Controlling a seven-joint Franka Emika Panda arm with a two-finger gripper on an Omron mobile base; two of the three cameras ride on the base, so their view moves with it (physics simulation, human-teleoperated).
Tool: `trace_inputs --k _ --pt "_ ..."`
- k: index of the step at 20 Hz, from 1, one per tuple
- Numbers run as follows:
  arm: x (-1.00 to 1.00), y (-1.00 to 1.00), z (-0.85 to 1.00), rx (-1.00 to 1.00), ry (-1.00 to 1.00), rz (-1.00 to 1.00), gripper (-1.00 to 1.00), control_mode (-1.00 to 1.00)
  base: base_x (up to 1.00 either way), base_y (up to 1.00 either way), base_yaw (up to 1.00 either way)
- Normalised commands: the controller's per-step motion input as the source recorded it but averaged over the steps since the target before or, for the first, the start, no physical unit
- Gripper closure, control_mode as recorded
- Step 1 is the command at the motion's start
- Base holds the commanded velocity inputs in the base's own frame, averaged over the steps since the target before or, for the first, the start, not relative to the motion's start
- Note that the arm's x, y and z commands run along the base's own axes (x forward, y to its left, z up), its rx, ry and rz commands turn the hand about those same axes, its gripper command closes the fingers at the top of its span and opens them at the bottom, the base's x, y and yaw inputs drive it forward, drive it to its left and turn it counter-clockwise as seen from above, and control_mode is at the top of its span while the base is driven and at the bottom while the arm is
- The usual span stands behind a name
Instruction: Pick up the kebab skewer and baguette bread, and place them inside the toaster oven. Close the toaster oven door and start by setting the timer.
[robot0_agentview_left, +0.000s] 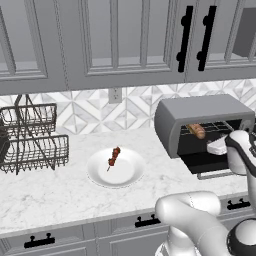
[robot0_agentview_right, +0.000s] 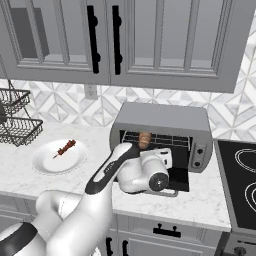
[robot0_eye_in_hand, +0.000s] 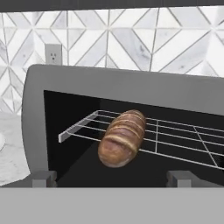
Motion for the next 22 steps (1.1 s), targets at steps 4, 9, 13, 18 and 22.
trace_inputs --k 4,9,13,18,22 --pt "0.31 0.00 0.13 0.07 0.00 0.00 -1.00 -1.00 0.00 0.00 0.00" --pt "0.08 -0.04 -0.15 0.07 0.00 0.00 -1.00 -1.00 0.00 0.00 0.00" --pt "-0.04 -0.01 -0.24 0.03 0.00 0.00 -1.00 -1.00 0.00 0.00 0.00" --pt "0.10 0.00 -0.01 0.00 -0.05 0.00 -1.00 -1.00 0.00 0.00 0.00" --pt "0.34 0.00 0.00 0.01 -0.01 0.00 -1.00 -1.00 0.00 0.00 0.00"
